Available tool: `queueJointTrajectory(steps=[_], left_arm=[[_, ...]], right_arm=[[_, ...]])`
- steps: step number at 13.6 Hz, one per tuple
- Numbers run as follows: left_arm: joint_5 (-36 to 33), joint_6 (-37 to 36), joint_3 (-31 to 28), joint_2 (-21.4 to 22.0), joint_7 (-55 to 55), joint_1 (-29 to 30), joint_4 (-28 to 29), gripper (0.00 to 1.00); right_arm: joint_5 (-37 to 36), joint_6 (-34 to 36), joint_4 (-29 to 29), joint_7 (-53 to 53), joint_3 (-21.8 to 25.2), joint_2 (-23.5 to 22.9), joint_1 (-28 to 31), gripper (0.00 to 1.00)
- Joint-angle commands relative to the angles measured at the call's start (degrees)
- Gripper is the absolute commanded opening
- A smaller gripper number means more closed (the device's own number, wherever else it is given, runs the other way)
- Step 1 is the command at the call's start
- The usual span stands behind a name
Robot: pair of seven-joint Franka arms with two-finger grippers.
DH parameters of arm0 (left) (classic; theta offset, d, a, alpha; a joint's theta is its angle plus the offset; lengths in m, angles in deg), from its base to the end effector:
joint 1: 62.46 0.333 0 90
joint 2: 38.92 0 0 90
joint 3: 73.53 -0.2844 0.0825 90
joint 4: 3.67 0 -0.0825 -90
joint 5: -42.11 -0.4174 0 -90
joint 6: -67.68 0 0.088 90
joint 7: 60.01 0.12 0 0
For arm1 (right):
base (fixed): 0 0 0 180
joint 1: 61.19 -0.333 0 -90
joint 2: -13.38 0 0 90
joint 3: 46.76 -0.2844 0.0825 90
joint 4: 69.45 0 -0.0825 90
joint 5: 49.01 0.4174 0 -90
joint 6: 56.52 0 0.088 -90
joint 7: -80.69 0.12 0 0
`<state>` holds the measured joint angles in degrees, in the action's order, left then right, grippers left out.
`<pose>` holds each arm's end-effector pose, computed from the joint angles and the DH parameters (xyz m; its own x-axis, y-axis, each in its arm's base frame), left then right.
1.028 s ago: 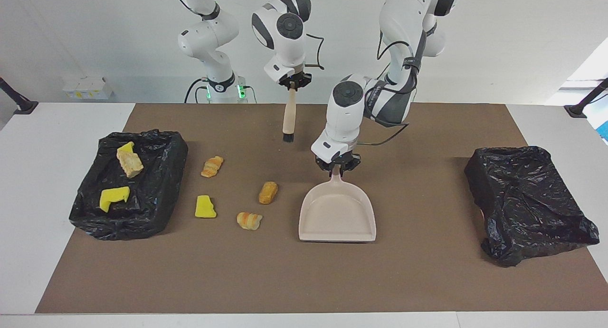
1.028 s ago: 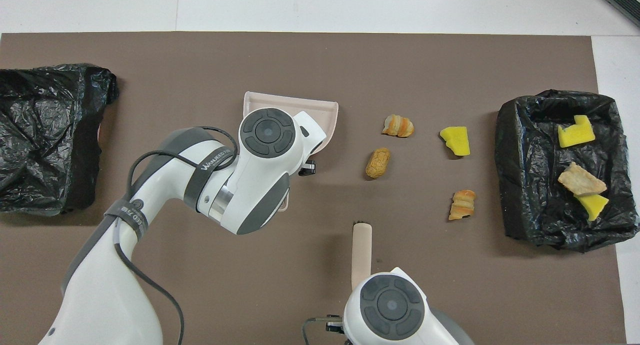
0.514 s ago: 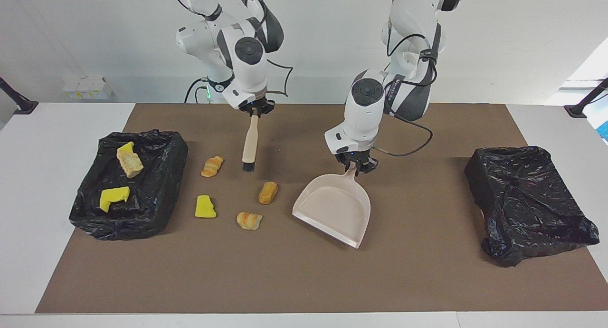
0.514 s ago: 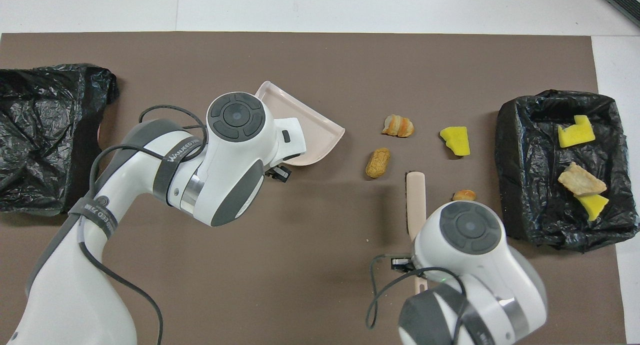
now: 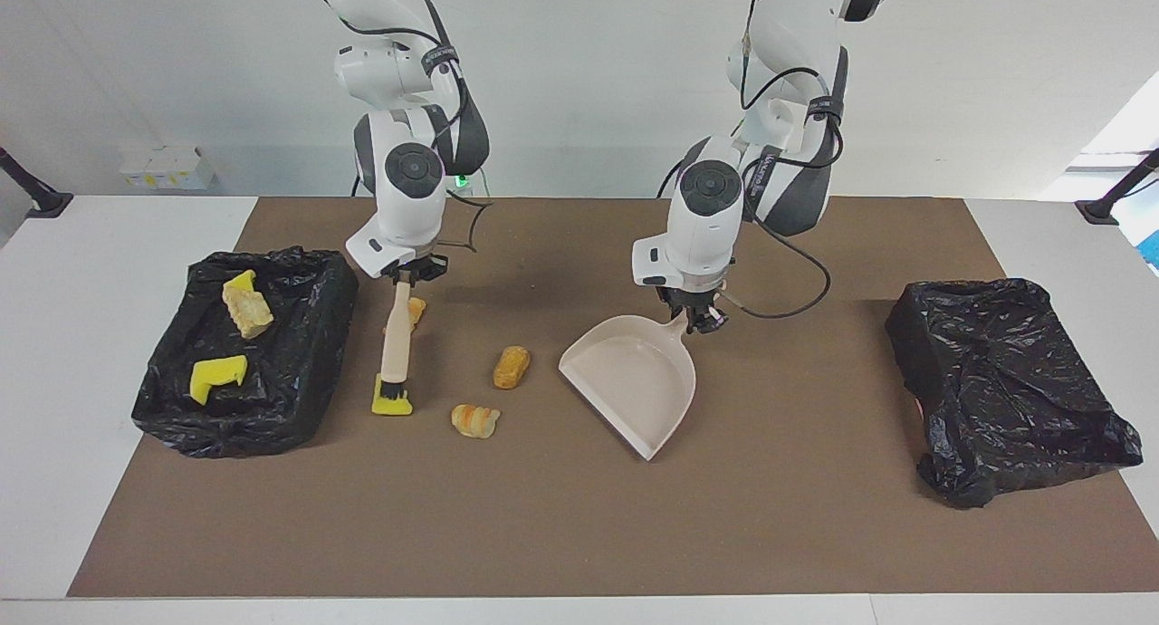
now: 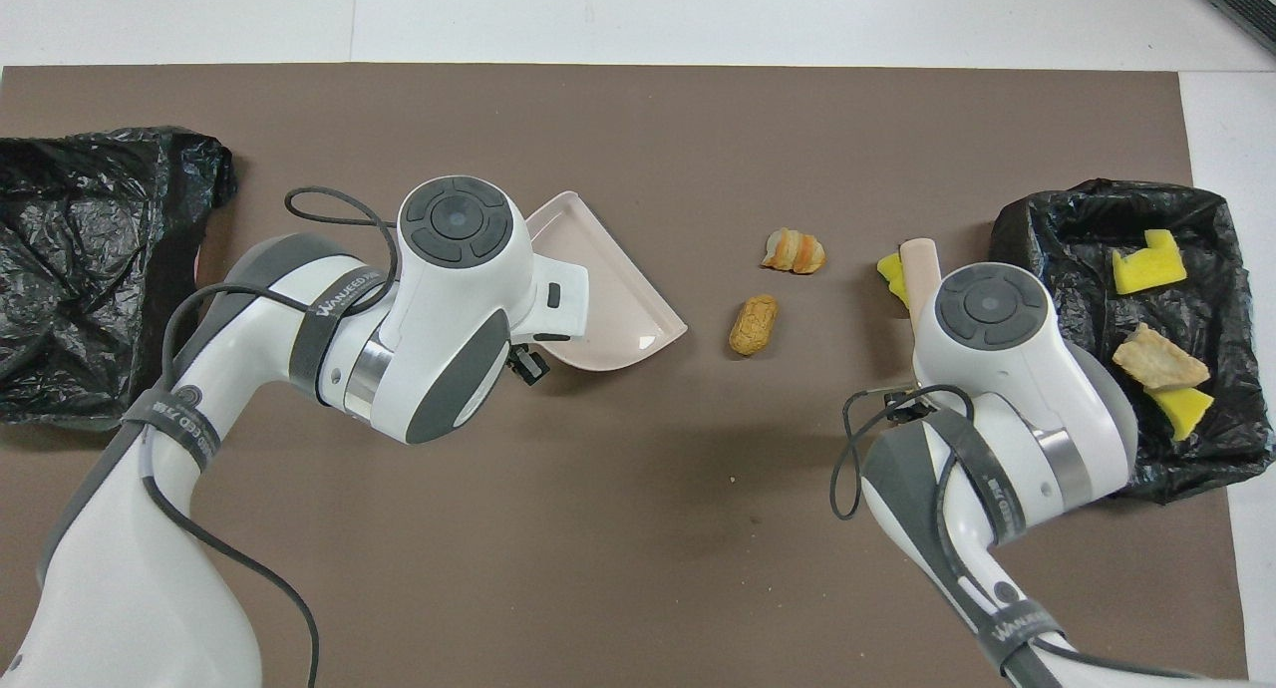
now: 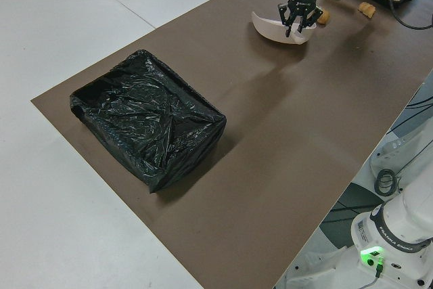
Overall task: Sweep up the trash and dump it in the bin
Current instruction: 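Sweep the bread and yellow sponge into the dustpan with the right gripper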
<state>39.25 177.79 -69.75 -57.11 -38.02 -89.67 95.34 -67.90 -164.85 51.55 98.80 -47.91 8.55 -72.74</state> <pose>0.5593 -0.3287 0.3305 0.5820 -0.8039 -0.1228 -0.8081 -0.5886 0.0239 0.5363 0.0923 0.2948 0.9759 0.0180 -0.2176 0.0942 -0.9336 0.3456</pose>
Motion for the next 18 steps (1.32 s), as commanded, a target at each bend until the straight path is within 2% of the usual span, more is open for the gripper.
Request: queueJointTrajectory(steps=[1, 3, 6, 10, 14, 18], left_arm=[[-0.8, 0.5, 0.2, 2.5, 5.4, 0.3, 3.4, 0.00], [-1.9, 0.9, 0.3, 2.5, 6.1, 0.3, 3.6, 0.00], [-3.6, 1.0, 0.3, 3.0, 7.6, 0.0, 4.1, 0.00], [-3.6, 1.2, 0.3, 3.3, 9.5, -0.4, 4.6, 0.00], [-3.7, 1.0, 0.4, 3.5, 9.5, -1.3, 4.6, 0.00], [-3.8, 1.2, 0.4, 3.5, 9.5, -1.3, 4.7, 0.00]], right_arm=[[-6.8, -0.1, -6.0, -5.6, -0.9, -5.3, 3.5, 0.00], [-10.1, -3.1, -6.4, -7.7, -0.9, -7.3, 6.2, 0.00], [-8.5, -3.3, -6.2, -8.5, -1.7, -8.4, 5.0, 0.00], [2.2, -3.5, -7.4, -8.9, -2.7, -9.0, 0.5, 0.00], [7.7, -2.7, -12.8, -8.9, -2.6, -12.7, -2.4, 0.00], [16.1, -3.1, -12.9, -8.5, -2.8, -12.7, -5.8, 0.00]])
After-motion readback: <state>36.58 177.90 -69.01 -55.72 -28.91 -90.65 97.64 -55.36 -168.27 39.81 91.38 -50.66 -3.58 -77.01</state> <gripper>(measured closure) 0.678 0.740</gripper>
